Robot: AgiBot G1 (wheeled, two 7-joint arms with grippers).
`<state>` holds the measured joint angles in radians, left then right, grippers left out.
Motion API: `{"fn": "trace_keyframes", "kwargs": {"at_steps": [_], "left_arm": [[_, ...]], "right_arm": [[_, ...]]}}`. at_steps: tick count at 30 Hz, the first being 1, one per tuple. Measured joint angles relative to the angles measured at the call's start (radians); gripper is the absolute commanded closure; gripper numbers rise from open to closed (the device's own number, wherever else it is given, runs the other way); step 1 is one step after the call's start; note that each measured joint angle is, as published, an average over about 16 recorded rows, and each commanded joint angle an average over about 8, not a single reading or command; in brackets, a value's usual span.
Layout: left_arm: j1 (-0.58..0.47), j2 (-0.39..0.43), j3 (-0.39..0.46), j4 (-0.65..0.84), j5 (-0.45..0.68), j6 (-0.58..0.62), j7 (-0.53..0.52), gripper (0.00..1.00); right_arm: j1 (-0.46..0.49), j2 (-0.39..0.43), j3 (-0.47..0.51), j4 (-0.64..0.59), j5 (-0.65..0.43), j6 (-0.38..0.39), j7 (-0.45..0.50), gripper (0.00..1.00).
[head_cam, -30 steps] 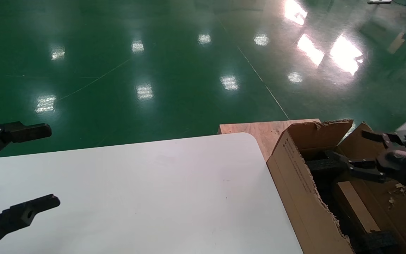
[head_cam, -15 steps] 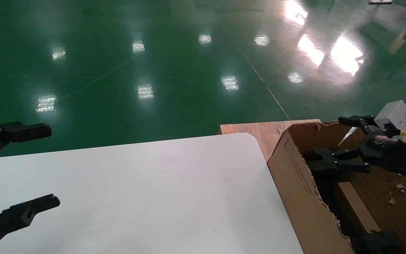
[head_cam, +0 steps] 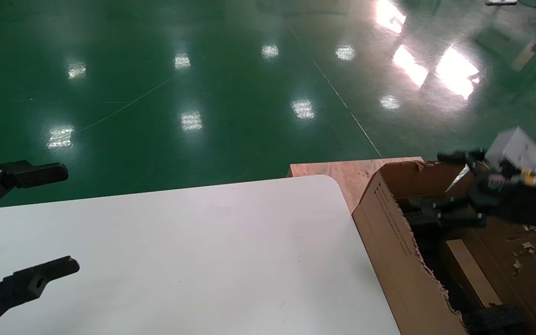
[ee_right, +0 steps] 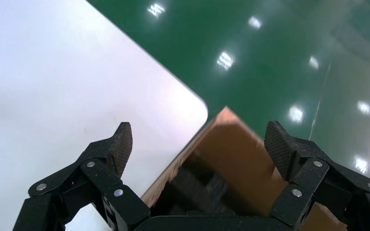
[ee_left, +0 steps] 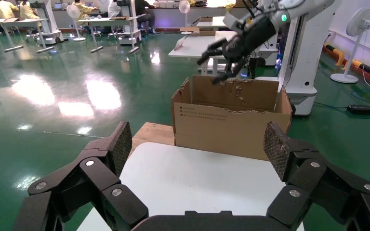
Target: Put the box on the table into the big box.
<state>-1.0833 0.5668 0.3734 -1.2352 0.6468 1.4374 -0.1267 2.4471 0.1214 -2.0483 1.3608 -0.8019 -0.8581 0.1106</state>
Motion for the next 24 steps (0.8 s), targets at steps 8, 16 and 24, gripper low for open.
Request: {"fn": "trace_keyframes", "kwargs": {"at_steps": [8, 16, 24], "left_arm": [[0.000, 0.000, 0.000, 0.000, 0.000, 0.000, 0.000, 0.00], [0.000, 0.000, 0.000, 0.000, 0.000, 0.000, 0.000, 0.00], [0.000, 0.000, 0.000, 0.000, 0.000, 0.000, 0.000, 0.00]], "right_arm": [[-0.204, -0.109, 0.262, -0.011, 0.011, -0.095, 0.011, 0.00], [-0.410, -0.219, 0.528, -0.023, 0.021, -0.190, 0.023, 0.00], [-0.616, -0.329, 0.793, -0.034, 0.032, -0.286, 0.035, 0.00]]}}
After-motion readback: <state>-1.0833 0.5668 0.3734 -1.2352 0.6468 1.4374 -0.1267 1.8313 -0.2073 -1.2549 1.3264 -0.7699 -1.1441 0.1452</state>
